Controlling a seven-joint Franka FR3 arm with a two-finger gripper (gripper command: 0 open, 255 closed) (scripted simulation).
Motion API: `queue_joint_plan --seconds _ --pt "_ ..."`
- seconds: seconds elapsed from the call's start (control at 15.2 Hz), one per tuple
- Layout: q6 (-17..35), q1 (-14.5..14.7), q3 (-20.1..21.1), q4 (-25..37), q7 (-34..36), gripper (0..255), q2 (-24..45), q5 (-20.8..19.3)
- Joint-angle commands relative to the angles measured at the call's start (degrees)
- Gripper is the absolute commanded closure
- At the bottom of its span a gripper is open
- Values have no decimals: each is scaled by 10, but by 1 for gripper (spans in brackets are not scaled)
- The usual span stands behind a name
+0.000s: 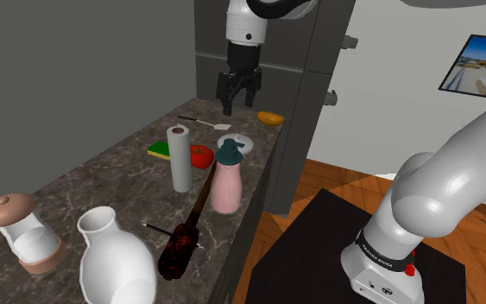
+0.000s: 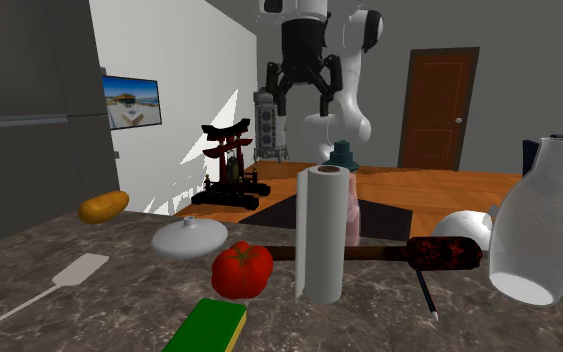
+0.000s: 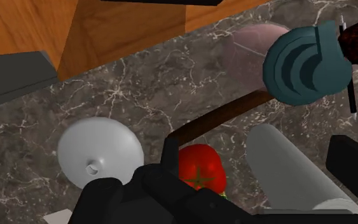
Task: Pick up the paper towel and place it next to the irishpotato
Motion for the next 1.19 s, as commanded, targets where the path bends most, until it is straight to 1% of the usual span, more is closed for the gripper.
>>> queue_joint_plan --seconds 0.0,0.4,0.79,0.86,1.12 --pt "9 3 13 32 15 0 44 -3" --pt "22 18 41 145 57 0 180 -28" --pt "8 48 57 293 96 0 328 -66" --pt "8 49 56 294 97 0 329 -66" --pt "39 49 56 264 97 0 329 -67"
